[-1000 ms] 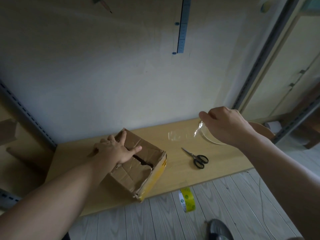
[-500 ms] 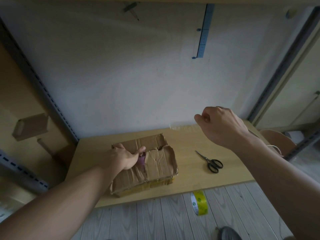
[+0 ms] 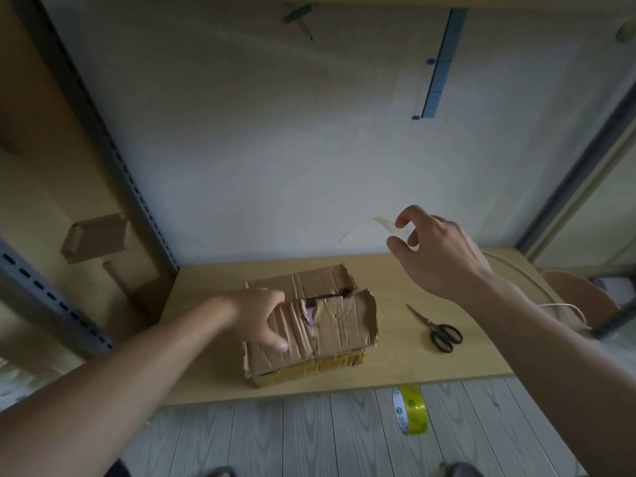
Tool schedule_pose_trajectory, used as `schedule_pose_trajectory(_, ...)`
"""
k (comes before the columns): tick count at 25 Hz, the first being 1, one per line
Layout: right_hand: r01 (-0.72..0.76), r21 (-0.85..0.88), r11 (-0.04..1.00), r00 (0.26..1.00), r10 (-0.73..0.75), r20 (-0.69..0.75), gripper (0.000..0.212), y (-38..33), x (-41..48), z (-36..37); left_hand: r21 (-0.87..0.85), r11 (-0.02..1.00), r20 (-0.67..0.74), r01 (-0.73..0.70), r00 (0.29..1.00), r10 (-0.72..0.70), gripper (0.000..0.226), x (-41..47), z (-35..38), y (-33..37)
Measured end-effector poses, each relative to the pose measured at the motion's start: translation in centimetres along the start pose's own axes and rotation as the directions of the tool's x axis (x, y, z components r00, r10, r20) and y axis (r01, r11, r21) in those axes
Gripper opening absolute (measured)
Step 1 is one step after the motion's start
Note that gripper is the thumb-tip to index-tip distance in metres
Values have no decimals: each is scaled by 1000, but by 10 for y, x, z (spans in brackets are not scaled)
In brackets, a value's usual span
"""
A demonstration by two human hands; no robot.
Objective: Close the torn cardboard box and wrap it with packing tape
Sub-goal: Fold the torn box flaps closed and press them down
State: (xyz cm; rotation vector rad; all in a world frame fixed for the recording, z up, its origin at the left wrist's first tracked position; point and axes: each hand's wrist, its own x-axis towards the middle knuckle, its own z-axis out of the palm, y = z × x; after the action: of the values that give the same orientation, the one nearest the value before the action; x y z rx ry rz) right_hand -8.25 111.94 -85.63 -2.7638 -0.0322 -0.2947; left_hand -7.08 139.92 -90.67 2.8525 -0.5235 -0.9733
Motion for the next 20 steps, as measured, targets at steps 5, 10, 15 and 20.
schedule_pose_trajectory(5,77,8,997,995,-76,-65,24,-2,0,0,282,956,30,-83,997,77,33,-45,23,33)
schedule_pose_trajectory(10,122,4,993,990,-121,-75,30,-8,-2,5,248,965,-43,-82,994,95,22,-54,22,30)
schedule_pose_trajectory(15,124,61,990,990,-119,-71,32,-9,-3,11,172,964,16,-202,979,202,24,-47,33,22)
schedule_pose_trajectory(20,112,116,987,992,-105,-63,35,-10,-1,17,-196,979,-376,-60,926,-19,19,-4,16,-31)
